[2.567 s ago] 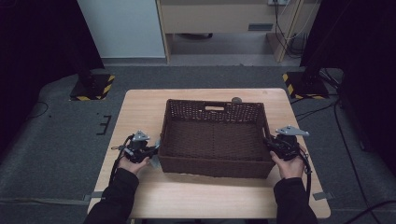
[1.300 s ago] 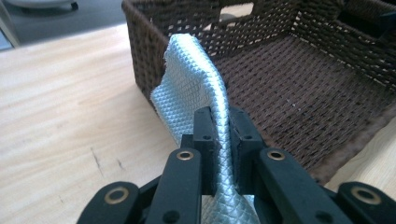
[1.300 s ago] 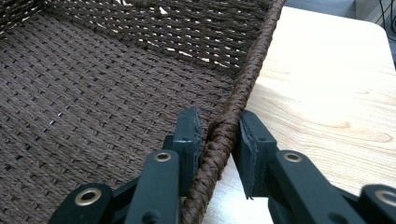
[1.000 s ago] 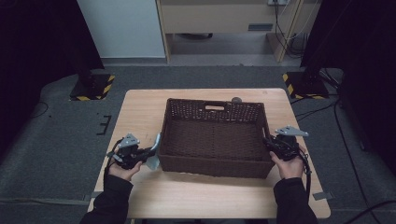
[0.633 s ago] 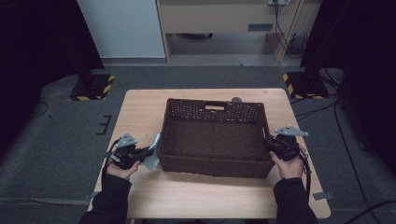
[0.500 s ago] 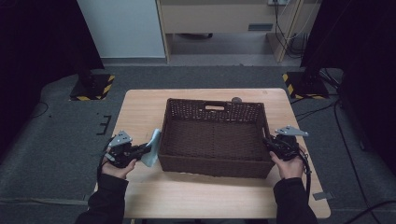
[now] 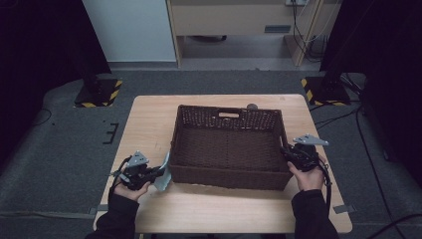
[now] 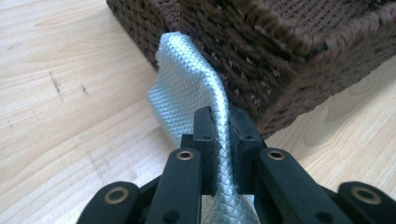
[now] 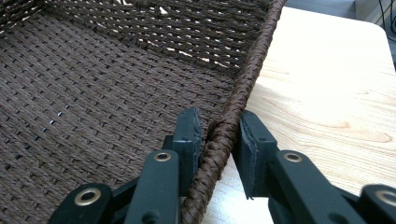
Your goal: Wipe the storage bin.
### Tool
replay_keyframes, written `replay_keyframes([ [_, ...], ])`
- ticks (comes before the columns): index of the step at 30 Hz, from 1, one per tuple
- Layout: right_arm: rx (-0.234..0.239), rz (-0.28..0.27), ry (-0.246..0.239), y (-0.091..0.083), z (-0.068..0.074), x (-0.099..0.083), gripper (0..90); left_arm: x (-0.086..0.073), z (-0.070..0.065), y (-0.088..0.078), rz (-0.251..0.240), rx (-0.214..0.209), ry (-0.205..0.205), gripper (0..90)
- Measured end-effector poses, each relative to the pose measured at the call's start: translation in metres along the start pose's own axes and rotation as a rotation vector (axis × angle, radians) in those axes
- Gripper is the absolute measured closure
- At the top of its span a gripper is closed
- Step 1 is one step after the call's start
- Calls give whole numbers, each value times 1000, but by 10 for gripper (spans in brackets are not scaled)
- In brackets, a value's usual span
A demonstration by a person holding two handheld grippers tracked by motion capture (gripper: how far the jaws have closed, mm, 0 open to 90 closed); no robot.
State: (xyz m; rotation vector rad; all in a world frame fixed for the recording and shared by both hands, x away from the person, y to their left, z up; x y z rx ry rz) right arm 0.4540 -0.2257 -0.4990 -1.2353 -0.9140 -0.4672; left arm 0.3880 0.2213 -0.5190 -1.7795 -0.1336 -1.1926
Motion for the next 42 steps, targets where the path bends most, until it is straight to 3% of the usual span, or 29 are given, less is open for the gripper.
replay_keyframes([
  [7,1,2,3,0,0,0,716,23,-4,-25,-90,9,9,822],
  [8,0,2,1,0,0,0,715,32,-7,-33,-113,9,26,823],
  [11,-1,3,-4,0,0,0,715,40,-14,-40,-125,4,49,822],
  [14,-1,2,-2,0,0,0,715,33,-18,-34,-100,0,53,822],
  [20,1,-4,1,0,0,0,714,-4,-15,-9,-11,-7,2,823],
  [23,1,-4,2,0,0,0,715,-15,-12,-2,35,6,-1,823],
  [26,1,-4,2,0,0,0,715,-13,-13,-3,26,8,-9,823],
  [29,1,-4,2,0,0,0,714,-3,-15,-13,-18,6,-5,823],
  [31,2,-4,2,0,0,0,715,10,-18,-29,-70,2,0,823],
  [35,1,-4,2,0,0,0,715,23,-23,-44,-107,7,17,823],
  [38,1,-4,3,0,0,0,715,22,-28,-41,-97,2,29,823],
  [42,1,-4,3,0,0,0,715,3,-28,-24,-44,-5,0,823],
])
Point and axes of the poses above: each handheld gripper's, and its own axes: y roughly forward along the jaws, x roughly out of its top, z roughly to its left, the point moved 8 cm from there along y, roughly forward along the jaws, and after that the axes turned 4 degrees about y, right-handed, at the moved point
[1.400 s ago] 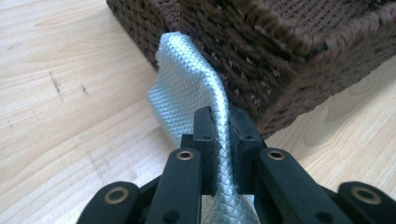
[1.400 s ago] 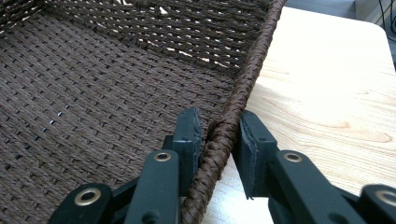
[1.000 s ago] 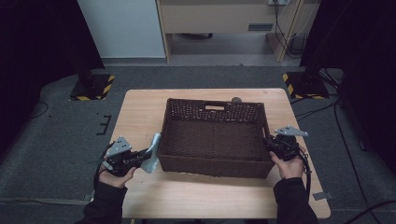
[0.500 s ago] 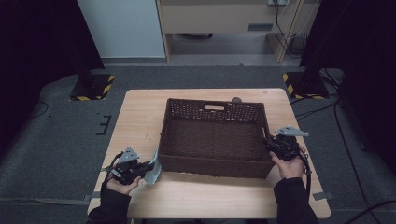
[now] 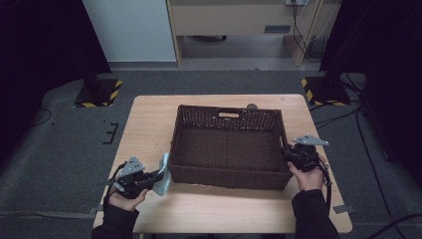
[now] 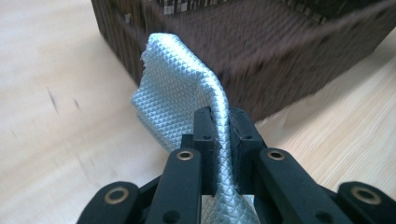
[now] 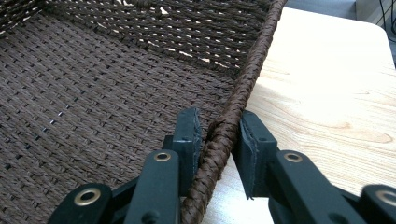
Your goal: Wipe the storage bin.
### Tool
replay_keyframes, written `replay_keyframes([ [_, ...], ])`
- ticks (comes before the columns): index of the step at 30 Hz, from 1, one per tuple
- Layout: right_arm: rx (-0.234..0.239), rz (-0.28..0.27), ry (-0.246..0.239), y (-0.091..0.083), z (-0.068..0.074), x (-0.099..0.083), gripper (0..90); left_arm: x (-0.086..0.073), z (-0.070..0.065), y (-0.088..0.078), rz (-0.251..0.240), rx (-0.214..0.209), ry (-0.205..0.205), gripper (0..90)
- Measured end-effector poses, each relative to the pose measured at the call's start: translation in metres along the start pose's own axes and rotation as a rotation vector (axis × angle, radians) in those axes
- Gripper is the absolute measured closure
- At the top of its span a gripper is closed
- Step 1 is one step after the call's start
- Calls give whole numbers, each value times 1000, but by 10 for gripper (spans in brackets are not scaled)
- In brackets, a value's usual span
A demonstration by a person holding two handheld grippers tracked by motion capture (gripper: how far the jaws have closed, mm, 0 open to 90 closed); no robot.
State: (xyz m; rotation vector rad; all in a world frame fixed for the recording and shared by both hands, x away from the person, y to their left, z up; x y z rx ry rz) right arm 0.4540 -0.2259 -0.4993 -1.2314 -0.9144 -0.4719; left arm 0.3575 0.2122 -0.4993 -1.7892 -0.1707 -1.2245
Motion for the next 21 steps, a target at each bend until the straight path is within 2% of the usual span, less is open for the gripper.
replay_keyframes([
  [4,1,0,1,0,0,0,715,-23,-2,16,86,-7,-13,823],
  [6,1,2,1,0,0,0,715,-24,-3,17,94,-8,-10,823],
  [11,2,3,2,0,0,0,715,-12,-5,5,40,-9,-12,823],
  [12,2,3,1,0,0,0,715,-7,-6,0,21,-12,-10,823],
  [13,-1,1,0,0,0,0,715,4,-8,-9,-20,-12,-12,823],
  [14,-1,1,-1,0,0,0,715,4,-8,-9,-20,-12,-12,823],
  [15,-1,1,0,0,0,0,715,15,-11,-18,-53,-19,-3,823],
  [16,-1,1,0,0,0,0,715,20,-12,-22,-65,-16,7,823],
  [18,0,3,0,0,0,0,715,27,-14,-25,-77,-11,21,823],
  [21,1,3,0,0,0,0,715,21,-13,-19,-54,-6,20,823],
])
Point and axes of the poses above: each handheld gripper's, and its own axes: y roughly forward along the jaws, x roughly out of its top, z roughly to its left, the point moved 8 cm from there along y, roughly forward along the jaws, and after that the axes turned 4 degrees about y, right-handed, at the moved point
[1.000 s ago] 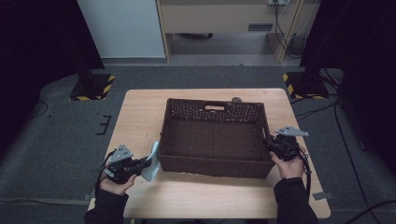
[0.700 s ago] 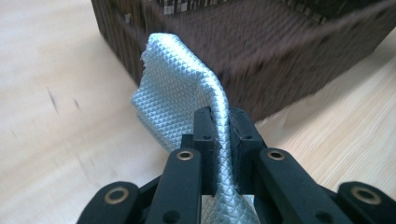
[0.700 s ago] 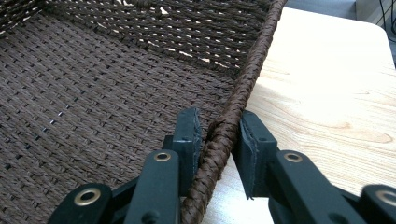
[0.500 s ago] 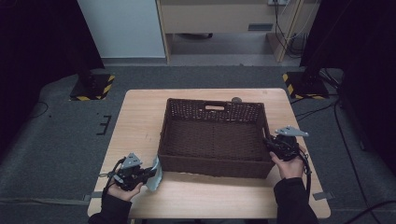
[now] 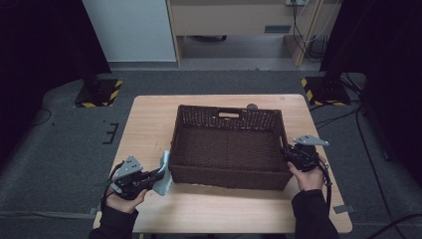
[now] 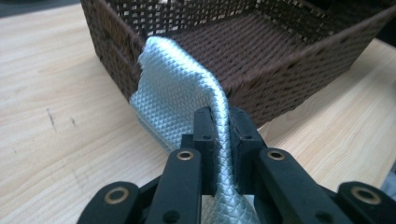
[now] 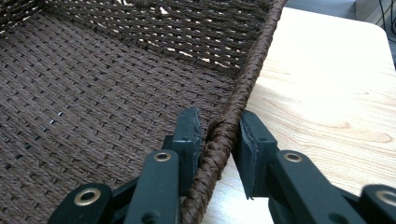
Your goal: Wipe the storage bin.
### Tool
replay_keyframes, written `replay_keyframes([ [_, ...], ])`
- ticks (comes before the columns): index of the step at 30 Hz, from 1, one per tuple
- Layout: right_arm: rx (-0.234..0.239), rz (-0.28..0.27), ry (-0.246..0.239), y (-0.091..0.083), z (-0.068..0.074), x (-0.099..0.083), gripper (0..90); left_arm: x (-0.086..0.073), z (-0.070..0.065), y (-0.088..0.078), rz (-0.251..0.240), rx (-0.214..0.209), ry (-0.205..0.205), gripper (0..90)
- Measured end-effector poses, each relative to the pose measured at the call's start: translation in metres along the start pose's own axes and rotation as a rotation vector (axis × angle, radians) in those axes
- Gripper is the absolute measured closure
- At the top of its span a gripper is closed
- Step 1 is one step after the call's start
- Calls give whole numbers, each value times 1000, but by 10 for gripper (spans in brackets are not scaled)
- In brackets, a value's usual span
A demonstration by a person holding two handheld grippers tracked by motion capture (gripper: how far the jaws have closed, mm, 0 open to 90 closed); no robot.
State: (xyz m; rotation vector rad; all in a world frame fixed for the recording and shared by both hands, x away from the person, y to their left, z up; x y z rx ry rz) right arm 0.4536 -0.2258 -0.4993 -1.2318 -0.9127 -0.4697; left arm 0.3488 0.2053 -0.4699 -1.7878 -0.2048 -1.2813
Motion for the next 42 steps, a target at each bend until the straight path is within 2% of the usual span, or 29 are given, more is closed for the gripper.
replay_keyframes([
  [4,1,0,1,0,0,0,715,-24,4,17,62,-2,-31,823],
  [5,1,0,1,0,0,0,715,-24,4,17,62,-2,-31,823],
  [6,1,0,2,0,0,0,715,-38,7,26,106,-3,-42,823],
  [7,1,0,2,0,0,0,715,-44,7,30,130,-3,-46,823],
  [8,0,0,1,0,0,0,715,-44,7,30,130,-3,-46,823],
  [9,0,0,1,0,0,0,715,-52,9,37,166,4,-39,823],
  [12,3,0,3,0,0,0,715,-56,9,42,188,10,-40,823],
  [15,3,0,3,0,0,0,715,-53,15,38,168,43,-42,823],
  [17,2,0,2,0,0,0,715,-47,24,33,132,70,-73,823],
  [23,1,0,4,0,0,0,714,-36,62,15,65,215,-140,823],
  [26,2,0,4,0,0,0,714,-32,82,9,53,281,-153,822],
  [27,2,0,4,0,0,0,714,-32,82,9,53,281,-153,822],
  [28,3,-1,3,0,0,0,715,-31,90,8,56,310,-154,822],
  [29,2,-3,1,0,0,0,714,-30,102,8,58,344,-186,822],
  [30,4,-2,-1,0,0,0,714,-31,108,8,67,371,-182,822],
  [32,5,-2,1,0,0,0,713,-33,116,10,73,390,-205,821],
  [37,5,-4,3,0,0,0,712,-47,127,14,129,441,-178,819],
  [42,7,-2,9,0,0,0,709,-60,132,16,149,417,-207,818],
])
Point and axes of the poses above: each handheld gripper's, and its own axes: y roughly forward along the jaws, x roughly out of its top, z roughly to its left, the point moved 8 cm from there along y, roughly forward along the jaws, and after that the axes turned 4 degrees about y, right-handed, at the moved point
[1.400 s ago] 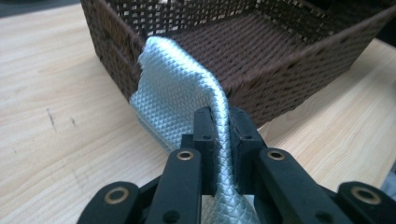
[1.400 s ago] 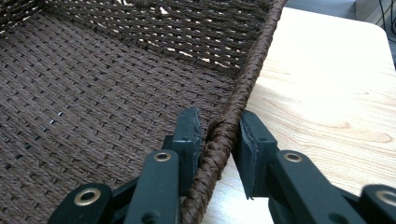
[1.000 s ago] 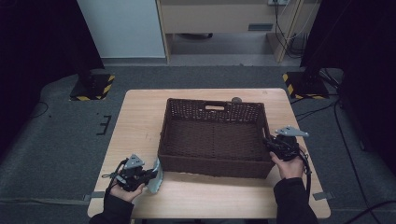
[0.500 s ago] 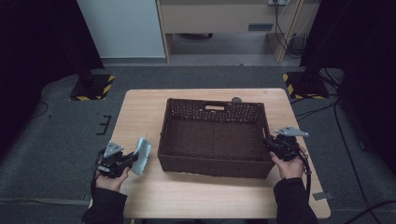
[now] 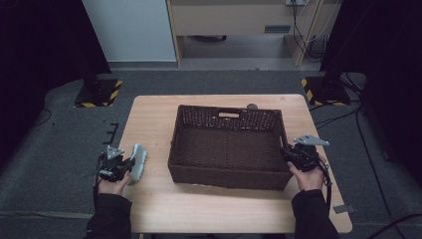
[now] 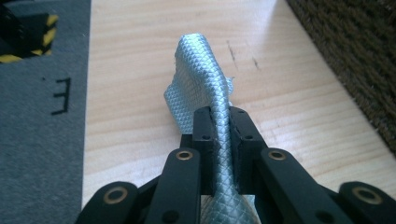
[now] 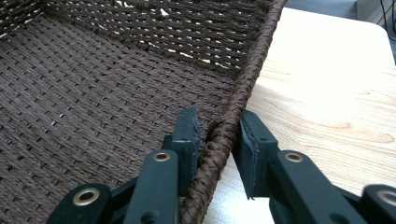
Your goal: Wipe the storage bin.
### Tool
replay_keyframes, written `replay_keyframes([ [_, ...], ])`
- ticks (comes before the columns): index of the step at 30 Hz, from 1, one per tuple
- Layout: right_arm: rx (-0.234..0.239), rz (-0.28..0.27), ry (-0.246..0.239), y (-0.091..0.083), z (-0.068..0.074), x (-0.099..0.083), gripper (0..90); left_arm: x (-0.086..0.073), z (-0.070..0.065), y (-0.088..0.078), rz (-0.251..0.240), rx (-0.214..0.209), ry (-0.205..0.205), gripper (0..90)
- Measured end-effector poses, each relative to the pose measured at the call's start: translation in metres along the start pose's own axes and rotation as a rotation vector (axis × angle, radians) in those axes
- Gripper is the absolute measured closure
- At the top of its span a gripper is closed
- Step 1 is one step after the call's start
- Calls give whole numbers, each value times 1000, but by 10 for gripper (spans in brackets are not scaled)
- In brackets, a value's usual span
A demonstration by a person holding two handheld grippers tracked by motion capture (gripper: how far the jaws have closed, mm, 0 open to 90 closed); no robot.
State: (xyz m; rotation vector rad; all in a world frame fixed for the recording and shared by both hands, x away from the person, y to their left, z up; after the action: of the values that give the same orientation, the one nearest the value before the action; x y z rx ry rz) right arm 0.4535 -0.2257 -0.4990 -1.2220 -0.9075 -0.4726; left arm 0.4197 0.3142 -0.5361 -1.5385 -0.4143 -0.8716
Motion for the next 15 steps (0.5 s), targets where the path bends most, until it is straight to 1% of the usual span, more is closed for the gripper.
replay_keyframes([
  [2,1,-4,6,0,0,0,706,-3,2,3,11,4,5,816],
  [6,6,-8,6,0,-1,1,688,-8,3,8,30,-10,15,783],
  [8,-1,-10,7,0,-2,2,665,-9,2,9,33,-20,12,767],
  [12,-16,-18,8,-1,-4,3,600,-8,2,10,27,-32,3,731],
  [14,-3,-26,16,-2,-4,3,581,-8,2,9,30,-33,6,705],
  [15,-3,-29,18,-3,-5,4,568,-7,2,8,20,-31,3,685],
])
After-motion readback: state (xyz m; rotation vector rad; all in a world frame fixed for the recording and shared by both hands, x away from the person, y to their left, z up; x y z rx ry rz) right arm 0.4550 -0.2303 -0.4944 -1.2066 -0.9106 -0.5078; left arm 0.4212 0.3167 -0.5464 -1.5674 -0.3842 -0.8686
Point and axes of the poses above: each handheld gripper's, and its own axes: y roughly forward along the jaws, x roughly out of its top, z roughly to its left, the point moved 8 cm from there along y, roughly forward along the jaws, and after that the axes turned 4 degrees about y, right-handed, at the moved point
